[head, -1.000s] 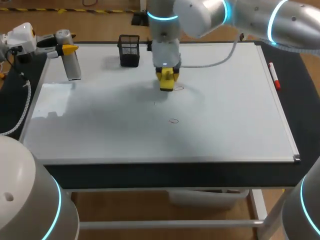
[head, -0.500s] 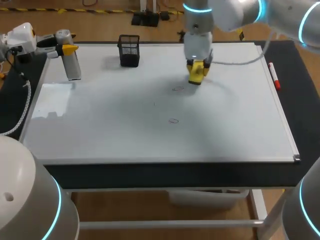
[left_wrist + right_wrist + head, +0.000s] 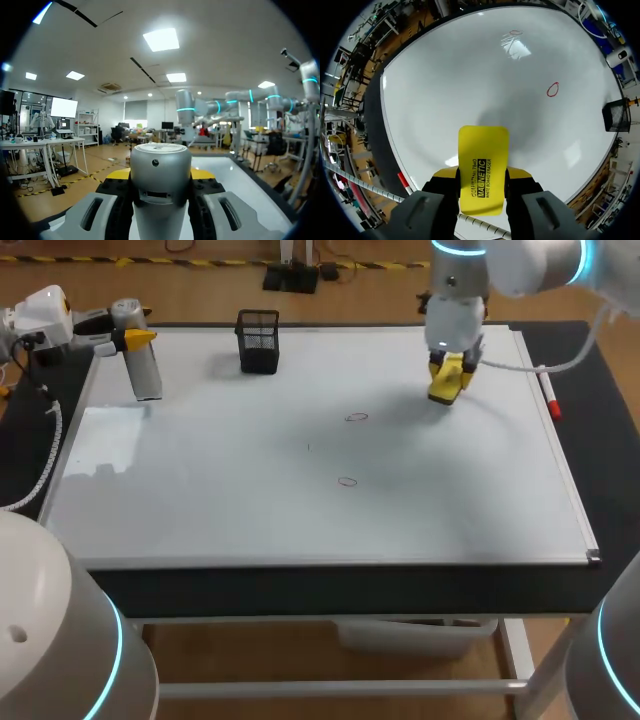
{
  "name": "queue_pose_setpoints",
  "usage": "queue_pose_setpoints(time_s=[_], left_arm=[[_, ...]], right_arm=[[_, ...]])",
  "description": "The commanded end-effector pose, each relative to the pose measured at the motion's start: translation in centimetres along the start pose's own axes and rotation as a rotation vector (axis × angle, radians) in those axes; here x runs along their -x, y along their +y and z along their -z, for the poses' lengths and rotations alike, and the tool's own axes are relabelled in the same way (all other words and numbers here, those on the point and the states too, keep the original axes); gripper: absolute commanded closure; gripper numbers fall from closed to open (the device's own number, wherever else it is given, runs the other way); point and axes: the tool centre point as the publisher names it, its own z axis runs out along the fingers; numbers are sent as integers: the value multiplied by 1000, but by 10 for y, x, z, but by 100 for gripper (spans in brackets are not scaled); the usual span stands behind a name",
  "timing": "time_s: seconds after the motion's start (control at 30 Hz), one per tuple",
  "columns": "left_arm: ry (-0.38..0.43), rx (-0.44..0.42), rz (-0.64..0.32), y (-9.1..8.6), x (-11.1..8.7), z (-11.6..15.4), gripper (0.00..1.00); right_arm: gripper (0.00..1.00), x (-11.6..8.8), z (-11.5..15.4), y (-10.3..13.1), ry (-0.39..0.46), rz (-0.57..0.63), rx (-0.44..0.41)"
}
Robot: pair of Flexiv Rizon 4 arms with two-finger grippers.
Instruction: Pick up the inspection probe, press it on each red-marked spot on the whiteboard one by one, put down the probe, pick up the eraser, and wipe off all the red marks.
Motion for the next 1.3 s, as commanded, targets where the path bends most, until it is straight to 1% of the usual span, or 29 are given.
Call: queue_pose_setpoints(time_s=[0.03,0.27,0.33,0.43,1.03,1.1,1.3], left_arm=[[-2,0,-2,-1,-1,0,100],[-2,0,-2,-1,-1,0,100],[-2,0,-2,-1,-1,0,100],[-2,0,-2,-1,-1,0,100],[-2,0,-2,-1,-1,0,100],[6,5,10,2,-6,-6,100],[40,-21,51,10,-39,-34,100]], right_arm=[[100,-21,3,-7,-13,-13,3],[100,-36,-5,-15,2,-58,44],[100,-37,-7,-15,-14,-70,56],[100,-40,-8,-17,-10,-105,44],[100,-40,-8,-17,-10,-105,44],[100,-40,-8,-17,-10,-105,44],[100,-40,-8,-17,-10,-105,44]])
